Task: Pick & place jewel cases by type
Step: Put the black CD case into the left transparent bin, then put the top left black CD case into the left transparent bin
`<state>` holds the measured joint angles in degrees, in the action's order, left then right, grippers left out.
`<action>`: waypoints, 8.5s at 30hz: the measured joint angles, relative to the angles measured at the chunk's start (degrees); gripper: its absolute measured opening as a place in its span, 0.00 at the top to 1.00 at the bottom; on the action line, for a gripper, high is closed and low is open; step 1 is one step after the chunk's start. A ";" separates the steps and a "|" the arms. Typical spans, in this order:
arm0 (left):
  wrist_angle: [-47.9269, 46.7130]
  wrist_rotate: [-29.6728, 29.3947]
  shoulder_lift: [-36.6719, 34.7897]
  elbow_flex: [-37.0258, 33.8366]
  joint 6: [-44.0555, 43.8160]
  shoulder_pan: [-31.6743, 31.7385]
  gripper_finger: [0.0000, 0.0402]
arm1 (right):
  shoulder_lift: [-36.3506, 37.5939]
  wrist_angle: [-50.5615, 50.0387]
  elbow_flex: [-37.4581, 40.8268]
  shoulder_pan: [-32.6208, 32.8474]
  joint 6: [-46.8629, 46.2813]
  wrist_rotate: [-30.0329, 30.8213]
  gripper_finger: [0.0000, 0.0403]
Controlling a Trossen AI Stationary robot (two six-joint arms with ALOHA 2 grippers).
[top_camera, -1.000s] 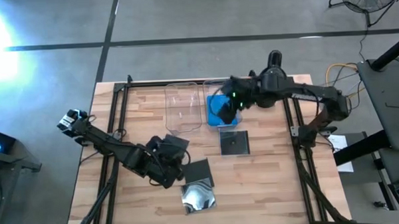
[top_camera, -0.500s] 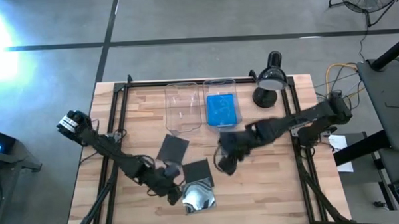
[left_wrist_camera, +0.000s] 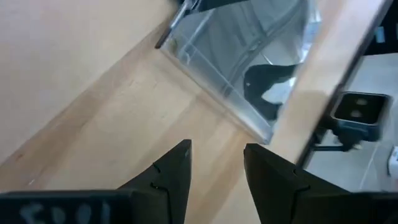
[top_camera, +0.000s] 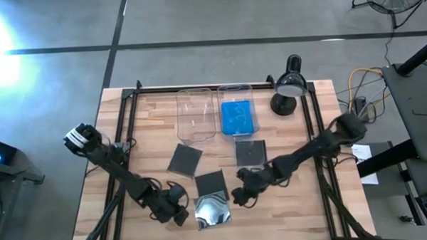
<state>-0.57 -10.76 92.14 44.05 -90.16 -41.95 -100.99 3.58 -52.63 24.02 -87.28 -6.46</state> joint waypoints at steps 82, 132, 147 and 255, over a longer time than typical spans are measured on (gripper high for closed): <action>0.27 -11.28 11.60 4.68 6.93 -7.46 0.68 | -10.83 5.15 -14.26 -1.49 -1.57 0.64 0.96; -34.47 -37.34 -5.56 6.27 -25.18 -9.65 0.68 | -16.25 -52.39 -55.31 -39.81 51.49 -6.23 0.50; -52.63 -23.54 -22.81 -1.68 -13.59 12.56 0.68 | -9.26 -64.74 -53.51 -18.34 49.01 8.68 0.49; -9.71 -9.22 -9.03 -13.93 8.27 8.60 0.68 | -23.00 -10.64 -28.41 -17.19 27.71 6.64 0.49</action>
<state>-10.28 -19.99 83.12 30.12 -81.89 -33.35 -123.99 -7.06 -81.03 6.83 -59.57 0.19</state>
